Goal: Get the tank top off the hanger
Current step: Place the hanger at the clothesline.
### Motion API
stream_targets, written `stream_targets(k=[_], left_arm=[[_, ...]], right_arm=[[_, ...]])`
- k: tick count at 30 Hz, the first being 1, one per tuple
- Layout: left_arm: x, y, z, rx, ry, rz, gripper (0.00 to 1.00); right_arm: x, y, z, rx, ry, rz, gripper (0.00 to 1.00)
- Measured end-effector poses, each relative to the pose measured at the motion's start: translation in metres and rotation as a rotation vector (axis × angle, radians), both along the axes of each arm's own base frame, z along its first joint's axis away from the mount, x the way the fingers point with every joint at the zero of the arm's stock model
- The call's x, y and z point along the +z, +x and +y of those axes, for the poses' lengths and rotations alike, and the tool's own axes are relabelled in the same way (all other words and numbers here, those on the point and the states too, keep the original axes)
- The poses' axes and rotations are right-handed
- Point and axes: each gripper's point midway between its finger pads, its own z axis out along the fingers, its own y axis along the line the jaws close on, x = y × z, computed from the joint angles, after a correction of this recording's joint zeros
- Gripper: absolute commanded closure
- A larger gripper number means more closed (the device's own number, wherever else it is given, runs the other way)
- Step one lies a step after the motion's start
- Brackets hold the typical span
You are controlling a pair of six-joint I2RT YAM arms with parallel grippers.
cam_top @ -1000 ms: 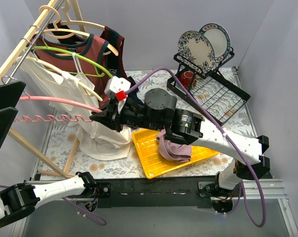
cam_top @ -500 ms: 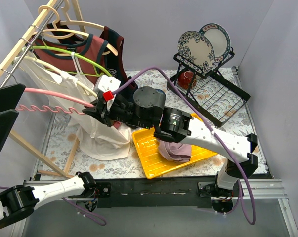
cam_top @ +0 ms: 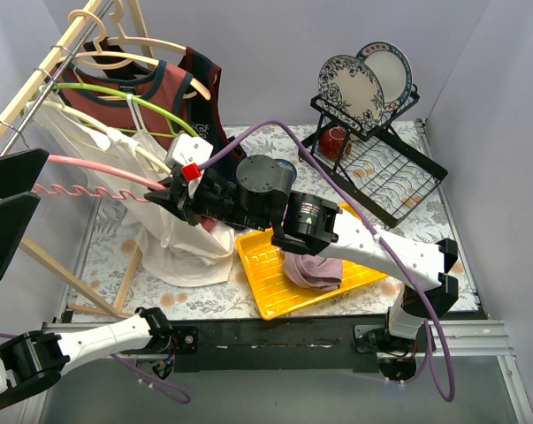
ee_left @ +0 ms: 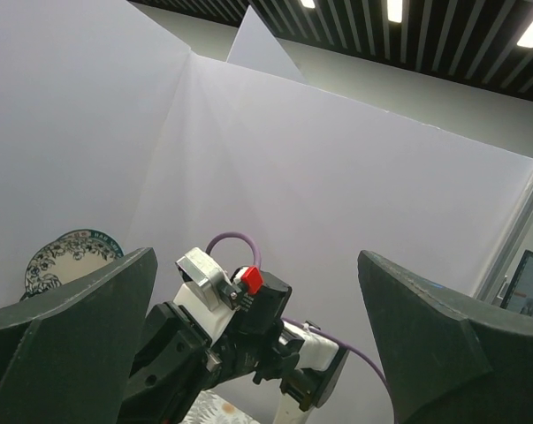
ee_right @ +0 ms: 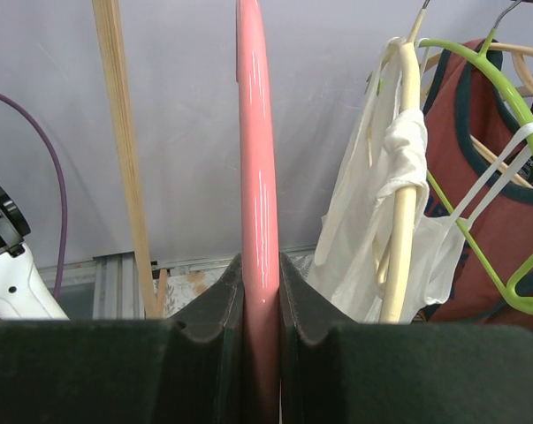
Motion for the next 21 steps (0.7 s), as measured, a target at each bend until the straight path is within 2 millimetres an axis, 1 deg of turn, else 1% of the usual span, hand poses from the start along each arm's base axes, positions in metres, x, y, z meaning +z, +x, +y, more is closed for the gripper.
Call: stream_targets(k=[4,8,10,16,17,18,19,20,21], left_arm=[[-0.001,0.001,0.0,0.003,0.003,0.001,0.02],[-0.001,0.001,0.0,0.005,0.003,0.0,0.02],[0.0,0.0,0.001,0.007,0.004,0.0,0.02],[0.001,0.0,0.006,0.021,-0.005,-0.001,0.02],[0.001,0.001,0.006,0.024,-0.004,0.001,0.02],[0.0,0.001,0.006,0.027,-0.003,0.004,0.02],[0.0,0.002,0.006,0.03,0.0,0.006,0.02],[-0.001,0.003,0.006,0.033,0.002,0.009,0.02],[-0.002,0.004,0.006,0.037,0.005,0.012,0.02]], right_arm=[[0.002,0.001,0.001,-0.005,0.001,-0.011,0.99],[0.008,0.003,0.01,-0.006,0.018,-0.02,0.99],[0.004,0.004,0.015,-0.005,0.012,-0.018,0.99],[-0.018,0.006,0.029,-0.001,-0.025,0.014,0.98],[-0.022,0.006,0.03,0.0,-0.032,0.024,0.93],[-0.025,0.005,0.032,0.003,-0.034,0.034,0.8],[-0.028,0.005,0.032,0.006,-0.034,0.044,0.72],[-0.03,0.004,0.033,0.009,-0.032,0.055,0.6],[-0.033,0.003,0.033,0.013,-0.034,0.067,0.55]])
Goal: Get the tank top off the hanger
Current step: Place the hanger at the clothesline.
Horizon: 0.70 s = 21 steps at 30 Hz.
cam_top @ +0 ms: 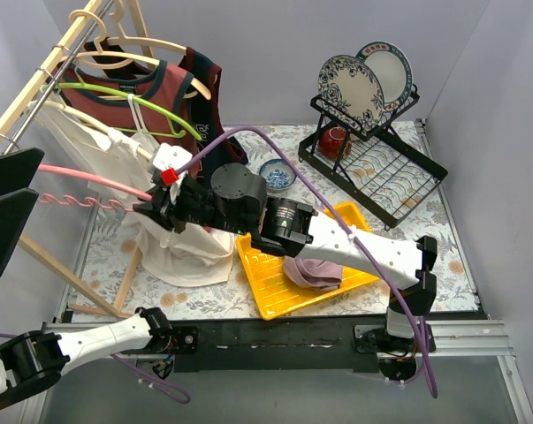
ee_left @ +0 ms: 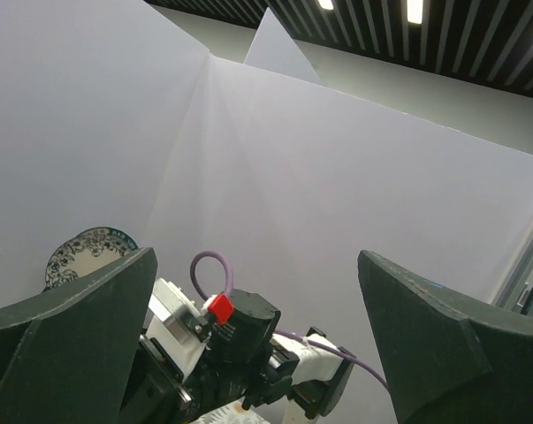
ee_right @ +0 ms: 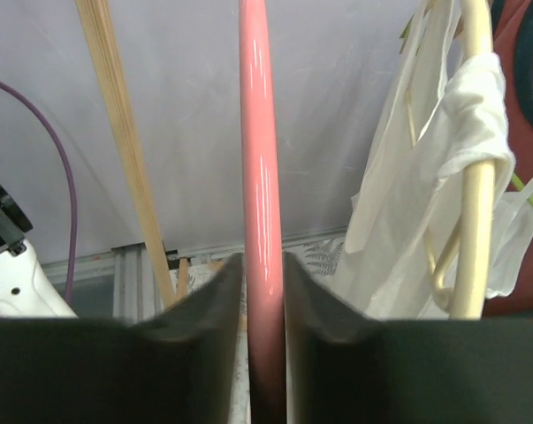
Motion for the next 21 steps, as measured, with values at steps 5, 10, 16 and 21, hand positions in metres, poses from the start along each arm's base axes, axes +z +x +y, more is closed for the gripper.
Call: stream_targets(k=[5,10,16,21], left_arm=[[-0.006,0.007,0.001,0.035,0.019,0.02,0.02],[-0.016,0.019,-0.004,0.073,0.054,0.048,0.02],[-0.03,0.029,-0.012,0.098,0.106,0.08,0.02],[-0.034,0.031,-0.013,0.106,0.124,0.087,0.02]], right_arm=[[-0.015,-0.006,-0.011,0.014,-0.047,0.046,0.39],[-0.01,-0.008,-0.03,-0.001,-0.071,0.066,0.3],[0.011,0.004,-0.064,-0.055,-0.061,0.058,0.28],[0.031,0.044,-0.083,-0.141,-0.034,0.038,0.25]])
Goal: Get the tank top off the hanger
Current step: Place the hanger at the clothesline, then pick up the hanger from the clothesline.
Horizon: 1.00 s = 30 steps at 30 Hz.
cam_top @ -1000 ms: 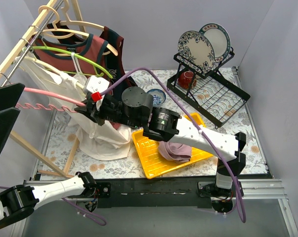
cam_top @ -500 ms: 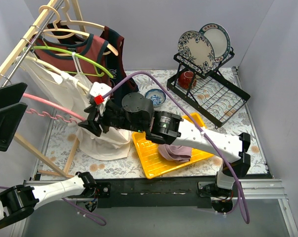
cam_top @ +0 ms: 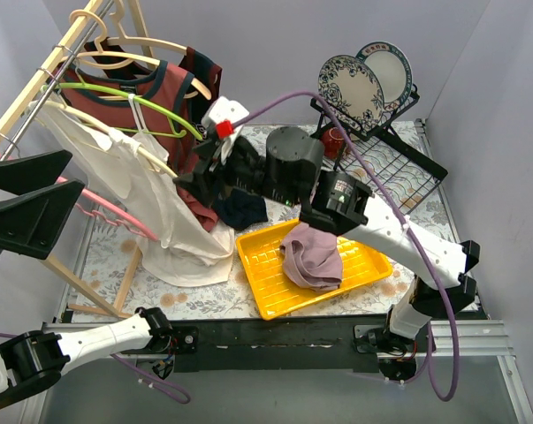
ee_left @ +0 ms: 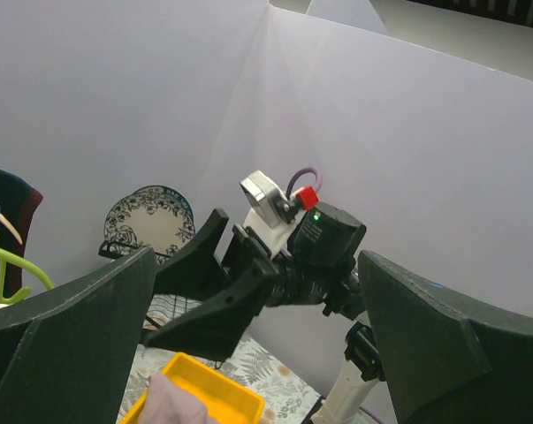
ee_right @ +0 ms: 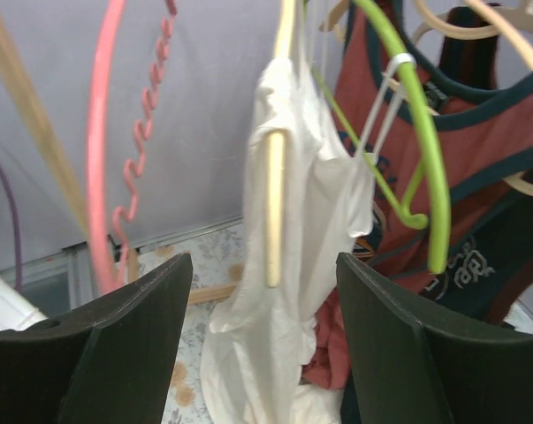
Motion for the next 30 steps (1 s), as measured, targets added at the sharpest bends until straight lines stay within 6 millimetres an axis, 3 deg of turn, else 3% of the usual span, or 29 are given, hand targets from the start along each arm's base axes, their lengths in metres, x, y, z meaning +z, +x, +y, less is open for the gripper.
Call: stream_targets(k=[6,22,28,30], left_arm=[[-0.002,0.001,-0.004,-0.003,0.012,-0.002,0.02],[-0.018,0.008,-0.012,0.008,0.064,0.009,0.02],[-0.025,0.012,-0.016,0.013,0.088,0.016,0.02],[-0.025,0.012,-0.015,0.014,0.088,0.015,0.02]], right_arm=[[0.019,0.043,-0.002,-0.047,0.041,-0.013,0.25],[-0.041,0.05,0.063,0.085,-0.027,0.044,0.28],[-0.057,0.058,0.08,0.082,-0.036,0.049,0.38],[-0.062,0.061,0.083,0.081,-0.038,0.052,0.47]])
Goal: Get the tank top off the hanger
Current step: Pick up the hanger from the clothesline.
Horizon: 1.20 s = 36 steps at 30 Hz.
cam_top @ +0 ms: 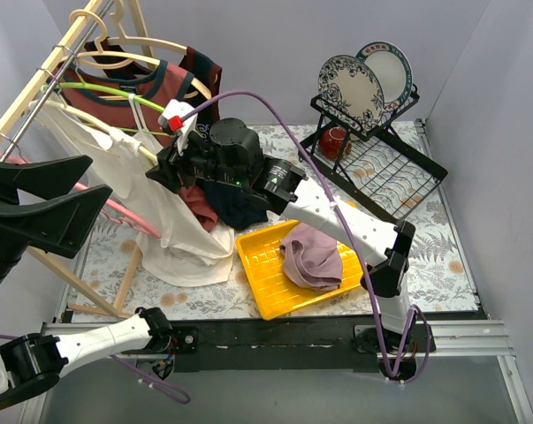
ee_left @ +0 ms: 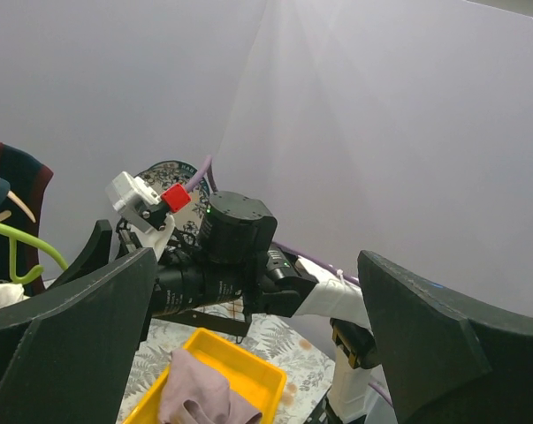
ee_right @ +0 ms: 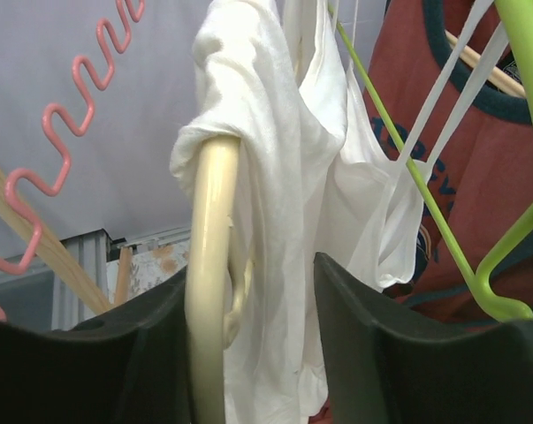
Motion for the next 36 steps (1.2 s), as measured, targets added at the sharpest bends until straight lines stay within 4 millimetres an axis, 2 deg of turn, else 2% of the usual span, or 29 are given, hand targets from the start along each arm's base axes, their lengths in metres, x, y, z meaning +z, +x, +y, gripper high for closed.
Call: stream_targets(k=[2,4,7,8,13,24,32,36], left_arm=[[0.0,0.0,0.0,0.0,0.0,-0.001,0.02],[0.0,0.0,0.001,0.002,0.001,-0.002,0.02],[-0.001,-0.001,0.001,0.002,0.004,-0.002,0.02],[0.0,-0.001,0.001,0.003,0.004,-0.003,0.02],[0.0,-0.001,0.004,0.008,0.002,-0.004,0.02],[0.004,-0.005,0.012,0.015,-0.012,-0.009,0.02],[0.006,-0.006,0.015,0.023,-0.019,-0.009,0.02],[0.009,-0.006,0.021,0.036,-0.035,-0.011,0.02]], right_arm=[[-0.002,0.002,0.004,0.0,0.003,0.0,0.58],[-0.004,0.003,0.006,-0.002,0.004,-0.001,0.64],[-0.004,0.004,0.006,-0.002,0.006,-0.001,0.82],[-0.001,0.005,0.006,-0.004,0.014,-0.005,0.98],[0.004,0.007,0.007,-0.007,0.035,-0.019,0.99],[0.003,0.01,0.008,-0.018,0.05,-0.025,0.99],[0.004,0.01,0.004,-0.031,0.059,-0.028,0.99],[0.011,0.009,-0.001,-0.033,0.07,-0.034,0.99]])
